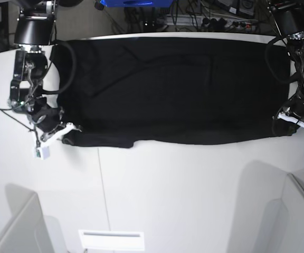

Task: Fold the T-shirt properly
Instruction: 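Fold the hem over onto the shoulders with both grippers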

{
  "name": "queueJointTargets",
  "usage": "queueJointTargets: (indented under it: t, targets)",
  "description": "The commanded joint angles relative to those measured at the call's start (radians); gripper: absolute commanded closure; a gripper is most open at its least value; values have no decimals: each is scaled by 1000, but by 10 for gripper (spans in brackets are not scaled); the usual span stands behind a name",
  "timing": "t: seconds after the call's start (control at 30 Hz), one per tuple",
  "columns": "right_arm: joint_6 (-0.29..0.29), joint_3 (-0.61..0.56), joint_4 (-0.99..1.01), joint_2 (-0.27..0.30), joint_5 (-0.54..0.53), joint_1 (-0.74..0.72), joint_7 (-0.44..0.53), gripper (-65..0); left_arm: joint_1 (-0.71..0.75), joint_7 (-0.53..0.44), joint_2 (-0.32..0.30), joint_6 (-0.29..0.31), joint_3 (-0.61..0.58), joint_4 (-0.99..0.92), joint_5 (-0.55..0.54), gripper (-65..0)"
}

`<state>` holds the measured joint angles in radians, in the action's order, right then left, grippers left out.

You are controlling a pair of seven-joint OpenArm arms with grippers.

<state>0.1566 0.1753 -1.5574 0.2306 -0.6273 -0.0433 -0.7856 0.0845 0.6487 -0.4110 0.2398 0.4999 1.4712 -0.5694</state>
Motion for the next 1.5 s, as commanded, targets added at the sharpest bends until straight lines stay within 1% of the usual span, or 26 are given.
queueJointTargets:
  t: [0.0,0.17,0.3,0.37,0.47,0.6,0.73,0.93,1.03,1.1,1.17,1.23,1.3,1.37,1.47]
  targets:
    - [4,23,-35,0,-12,-11,15,0,-9,-20,-21,10,4,35,-11,0]
    - [4,88,-140,-37,-12,30,-68,0,16,-17,-24,10,4,59,-11,0]
    - [4,100,-193,-46,-12,56,-120,0,28,-16,-24,10,4,90,-8,0]
    - [4,112,-213,-53,-12,73,-131,0,48,-16,-25,10,4,98,-7,0]
    - [4,135,-246,-66,-12,115,-131,0,77,-16,-52,10,4,113,-11,0]
    - [4,148,-277,-66,-12,151,-131,0,100,-16,-56,11,23,124,-13,0]
    - [4,149,-295,-66,-12,178,-160,0,139,-16,-58,11,39,142,-14,0]
    - [4,149,-364,-66,-12,217,-179,0,176,-16,-58,13,47,142,-13,0]
    - [4,151,-374,-69,-13,222,-205,0,197,-16,-58,37,47,156,-13,0]
    - [4,162,-384,-84,-13,237,-209,0,223,-16,-58,62,47,178,-13,0]
    - [4,195,-410,-98,-13,251,-228,0,243,-16,-58,72,47,191,-10,0]
    - [10,226,-433,-119,-13,253,-265,0,252,-16,-58,72,47,196,-10,0]
    - [11,252,-446,-129,-13,254,-318,0,271,-16,-58,72,50,210,-10,0]
    - [13,258,-447,-132,-13,256,-352,0,289,-16,-58,72,75,230,-11,0]
    - [13,257,-447,-155,-13,282,-358,0,312,-16,-58,72,110,247,-11,0]
